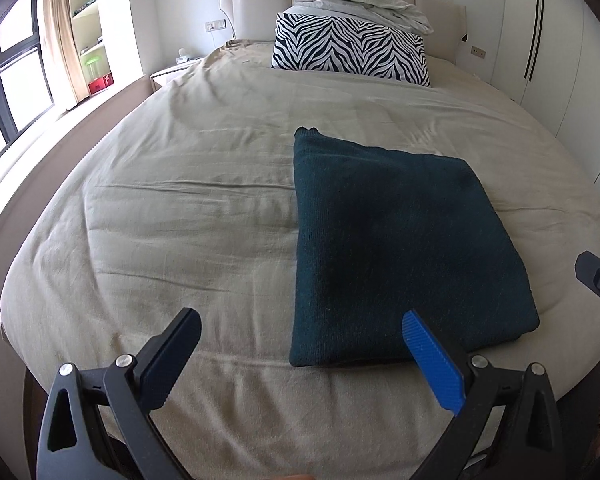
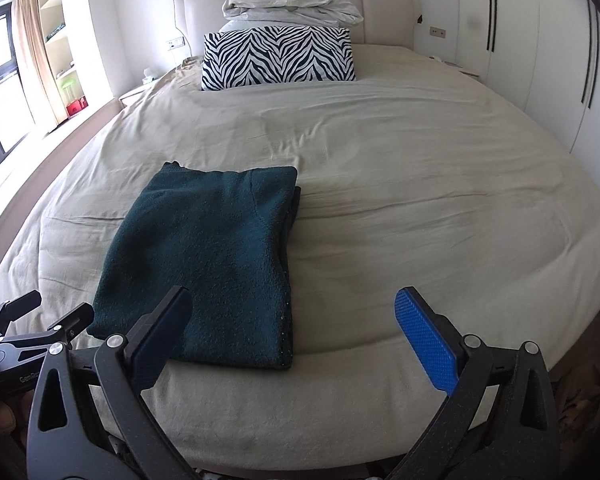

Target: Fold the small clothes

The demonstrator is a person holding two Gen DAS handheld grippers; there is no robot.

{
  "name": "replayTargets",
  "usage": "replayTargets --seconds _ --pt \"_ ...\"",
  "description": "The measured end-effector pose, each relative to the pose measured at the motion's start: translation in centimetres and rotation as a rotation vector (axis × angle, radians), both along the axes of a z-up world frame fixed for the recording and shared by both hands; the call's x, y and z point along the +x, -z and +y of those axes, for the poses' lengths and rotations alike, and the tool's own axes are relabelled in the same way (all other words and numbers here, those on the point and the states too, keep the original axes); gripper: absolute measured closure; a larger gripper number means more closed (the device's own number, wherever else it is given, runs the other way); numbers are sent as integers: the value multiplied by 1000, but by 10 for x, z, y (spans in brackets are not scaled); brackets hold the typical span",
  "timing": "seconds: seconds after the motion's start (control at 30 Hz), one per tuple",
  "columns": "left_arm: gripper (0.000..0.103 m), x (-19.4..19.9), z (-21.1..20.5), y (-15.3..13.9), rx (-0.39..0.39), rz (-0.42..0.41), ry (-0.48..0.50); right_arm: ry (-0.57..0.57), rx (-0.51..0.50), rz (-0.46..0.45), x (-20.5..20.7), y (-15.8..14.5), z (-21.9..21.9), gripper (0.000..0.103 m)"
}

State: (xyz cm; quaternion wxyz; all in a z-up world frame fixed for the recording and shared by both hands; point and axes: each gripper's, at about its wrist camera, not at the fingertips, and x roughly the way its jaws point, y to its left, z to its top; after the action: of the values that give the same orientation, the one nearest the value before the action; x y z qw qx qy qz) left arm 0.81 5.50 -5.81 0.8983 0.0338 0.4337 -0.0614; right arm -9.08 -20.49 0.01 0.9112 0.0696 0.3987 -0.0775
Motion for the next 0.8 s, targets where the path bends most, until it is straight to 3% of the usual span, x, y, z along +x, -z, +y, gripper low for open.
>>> replayTargets --seconds 0.8 --pt "0 2 1 1 -2 4 -1 -1 7 38 3 13 2 0"
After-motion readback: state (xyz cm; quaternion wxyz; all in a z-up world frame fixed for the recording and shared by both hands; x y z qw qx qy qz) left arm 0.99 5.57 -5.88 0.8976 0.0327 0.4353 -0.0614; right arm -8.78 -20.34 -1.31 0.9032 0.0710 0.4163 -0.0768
